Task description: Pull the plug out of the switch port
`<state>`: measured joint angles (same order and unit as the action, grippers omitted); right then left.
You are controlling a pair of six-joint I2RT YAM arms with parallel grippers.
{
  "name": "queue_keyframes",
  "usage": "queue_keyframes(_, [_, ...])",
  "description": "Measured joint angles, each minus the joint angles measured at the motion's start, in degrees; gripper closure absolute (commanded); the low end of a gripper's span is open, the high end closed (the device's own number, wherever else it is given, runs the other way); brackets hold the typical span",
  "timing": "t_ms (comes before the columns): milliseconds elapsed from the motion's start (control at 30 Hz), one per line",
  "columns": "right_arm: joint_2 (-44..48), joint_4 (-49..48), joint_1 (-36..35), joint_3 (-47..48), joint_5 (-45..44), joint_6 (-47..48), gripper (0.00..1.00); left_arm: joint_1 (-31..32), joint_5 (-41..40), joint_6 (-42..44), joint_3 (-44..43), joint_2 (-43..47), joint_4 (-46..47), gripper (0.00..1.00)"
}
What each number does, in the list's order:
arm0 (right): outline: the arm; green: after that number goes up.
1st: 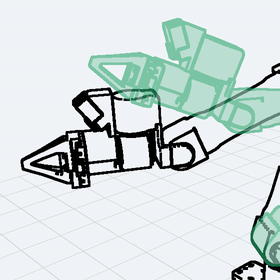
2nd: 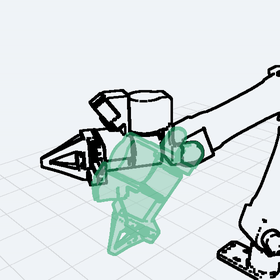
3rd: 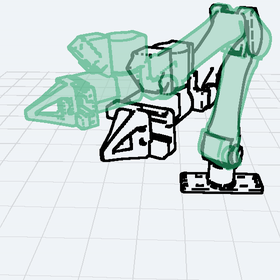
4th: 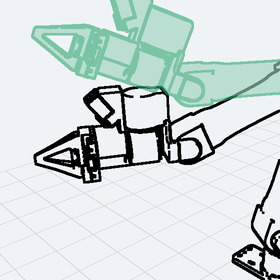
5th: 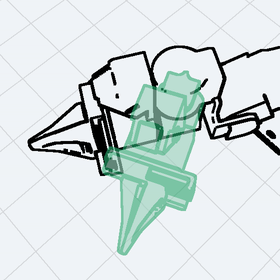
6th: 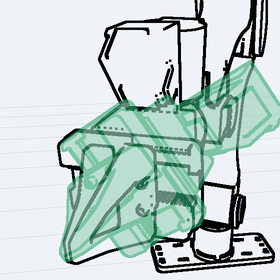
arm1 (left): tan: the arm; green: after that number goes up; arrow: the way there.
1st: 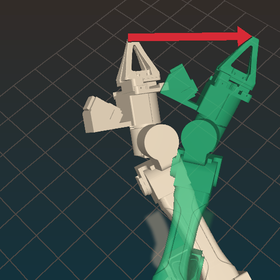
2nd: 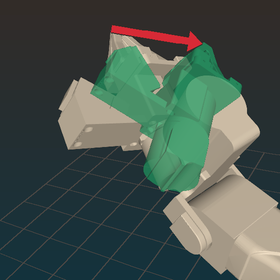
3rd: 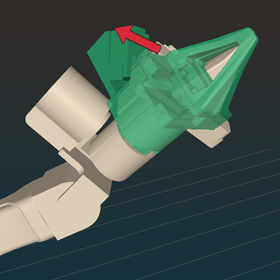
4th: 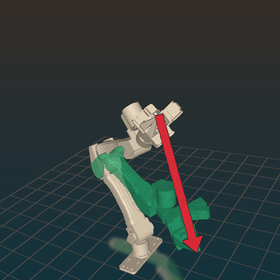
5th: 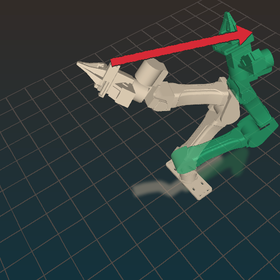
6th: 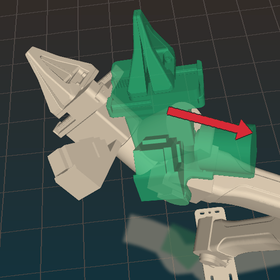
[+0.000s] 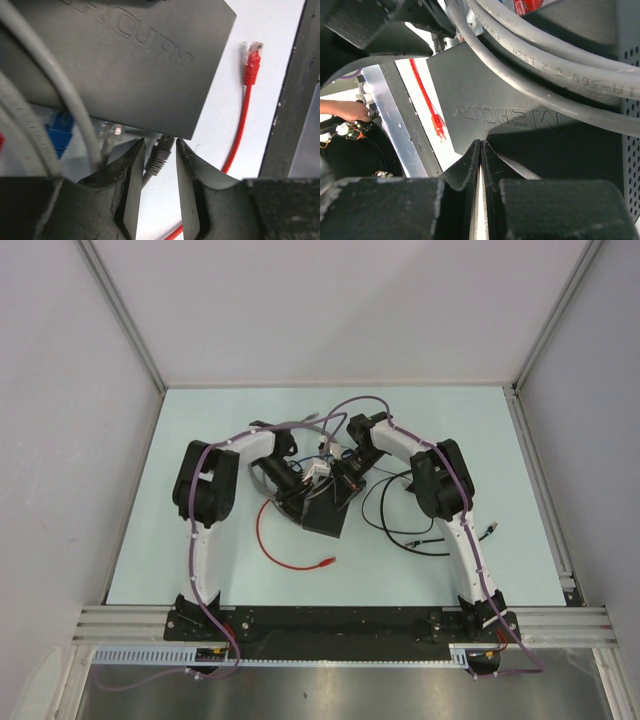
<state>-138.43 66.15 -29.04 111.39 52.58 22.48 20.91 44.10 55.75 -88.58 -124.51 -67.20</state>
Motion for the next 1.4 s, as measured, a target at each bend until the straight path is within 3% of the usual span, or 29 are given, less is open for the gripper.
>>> queue_keyframes(167, [0.0, 0.0, 0.0, 0.0, 0.0, 0.0, 0.92, 0.2, -0.2, 0.1, 0.3, -0.3, -1.3, 0.61])
queue_keyframes(467, [-0.1, 0.1, 0.0, 0.1, 0.0, -0.2, 0.92, 0.3, -0.9, -5.2, -0.3, -1.0, -0.1, 0.71])
queue_keyframes(600, [-0.5, 0.4, 0.2, 0.2, 0.5, -1.1, 0.92, 0.6, -1.7, -7.2, -0.8, -1.4, -0.7, 0.88])
queue_keyframes(767, [-0.6, 0.7, 0.2, 0.3, 0.5, -1.5, 0.92, 0.8, -2.3, -8.2, -0.8, -1.4, -0.7, 1.0])
queue_keyframes(1067, [-0.7, 1.1, 0.3, 0.5, 0.3, -1.9, 0.92, 1.0, -3.3, -9.6, -0.8, -1.2, -0.4, 1.0])
queue_keyframes(1400, [-0.8, 2.2, 0.8, 0.5, -0.2, -2.4, 0.92, 3.4, -9.7, -13.4, -1.9, 0.0, -0.2, 1.0])
